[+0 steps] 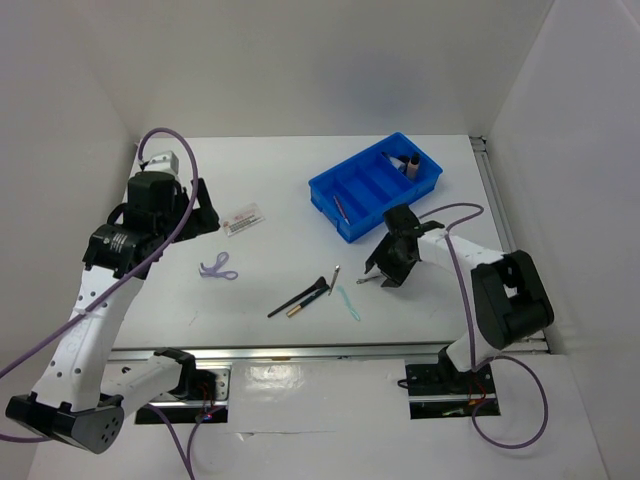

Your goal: Organize the makeup

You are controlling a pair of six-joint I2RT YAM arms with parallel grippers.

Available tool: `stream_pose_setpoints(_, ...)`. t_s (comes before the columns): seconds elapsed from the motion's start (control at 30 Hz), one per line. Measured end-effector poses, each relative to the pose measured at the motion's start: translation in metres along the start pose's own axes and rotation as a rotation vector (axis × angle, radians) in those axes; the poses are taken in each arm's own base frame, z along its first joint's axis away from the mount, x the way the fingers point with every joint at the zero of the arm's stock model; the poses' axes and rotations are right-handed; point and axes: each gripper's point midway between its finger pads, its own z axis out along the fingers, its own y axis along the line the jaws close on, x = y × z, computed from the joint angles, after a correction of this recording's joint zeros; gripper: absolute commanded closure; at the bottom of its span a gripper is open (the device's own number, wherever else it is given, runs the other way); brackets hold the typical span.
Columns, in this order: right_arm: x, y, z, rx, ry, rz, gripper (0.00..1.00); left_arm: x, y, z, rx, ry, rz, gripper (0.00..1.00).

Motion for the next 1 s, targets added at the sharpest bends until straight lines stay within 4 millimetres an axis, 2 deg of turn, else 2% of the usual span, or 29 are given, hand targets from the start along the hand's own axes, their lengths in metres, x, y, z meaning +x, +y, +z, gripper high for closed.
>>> stream_pose_setpoints(0.17,0.004,-0.008,0.016,0.059,0.032,0.04,0.38,0.0,0.0,0.001,0.001,0.001,0.001,0.04)
stream_pose_setpoints(0.33,-0.007,-0.005,0.02,0.084,-0.007,0.052,0.41,0.003,0.0,0.003,-0.002,0.01,0.003,0.04)
stream_pose_setpoints(0.5,-0.026,0.008,0.027,0.143,-0.078,0.023,0.55,0.005,0.002,0.004,-0.006,0.015,0.004,0.04)
stream_pose_setpoints(0.53,-0.028,0.008,0.028,0.153,-0.093,0.014,0.6,0.005,0.002,0.004,-0.008,0.014,0.004,0.04)
stream_pose_setpoints(0.73,-0.031,0.001,0.029,0.206,-0.12,-0.012,0.77,0.005,0.003,0.003,-0.015,0.011,0.003,0.04)
stream_pose_setpoints(0.8,-0.032,0.001,0.029,0.211,-0.121,-0.016,0.81,0.005,0.003,0.003,-0.015,0.01,0.001,0.04)
stream_pose_setpoints(1.0,-0.032,0.0,0.029,0.216,-0.123,-0.024,0.81,0.005,0.003,0.004,-0.017,0.01,-0.005,0.04)
